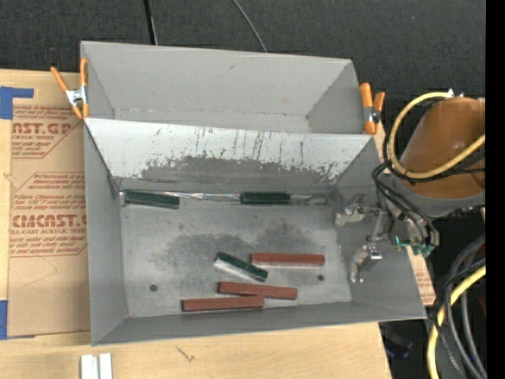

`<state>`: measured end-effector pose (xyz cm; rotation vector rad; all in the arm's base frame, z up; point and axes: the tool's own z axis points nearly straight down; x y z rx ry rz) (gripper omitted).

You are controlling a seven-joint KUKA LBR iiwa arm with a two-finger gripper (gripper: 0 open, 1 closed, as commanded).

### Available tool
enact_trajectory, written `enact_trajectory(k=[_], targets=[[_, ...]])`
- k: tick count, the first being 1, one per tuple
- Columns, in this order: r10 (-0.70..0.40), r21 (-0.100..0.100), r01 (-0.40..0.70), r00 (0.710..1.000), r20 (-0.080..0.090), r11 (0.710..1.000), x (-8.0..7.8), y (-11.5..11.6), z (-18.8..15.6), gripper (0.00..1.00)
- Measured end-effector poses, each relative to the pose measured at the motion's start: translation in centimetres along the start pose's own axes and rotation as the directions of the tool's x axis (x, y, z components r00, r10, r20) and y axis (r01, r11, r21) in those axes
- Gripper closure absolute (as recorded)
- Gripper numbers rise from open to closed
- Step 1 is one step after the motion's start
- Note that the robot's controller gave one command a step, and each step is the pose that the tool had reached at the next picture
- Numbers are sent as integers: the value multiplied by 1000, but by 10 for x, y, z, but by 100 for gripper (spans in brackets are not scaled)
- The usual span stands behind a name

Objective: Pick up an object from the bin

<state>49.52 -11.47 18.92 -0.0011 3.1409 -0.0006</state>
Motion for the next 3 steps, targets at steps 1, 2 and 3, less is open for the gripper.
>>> enact_trajectory(k=[1, 2, 3], targets=[[6, 0, -6, 1000, 3, 1000, -39, 42, 114, 100], [6, 0, -6, 1000, 3, 1000, -39, 42, 114, 100], [-13, 0, 13, 1000, 4, 1000, -80, 45, -28, 100]])
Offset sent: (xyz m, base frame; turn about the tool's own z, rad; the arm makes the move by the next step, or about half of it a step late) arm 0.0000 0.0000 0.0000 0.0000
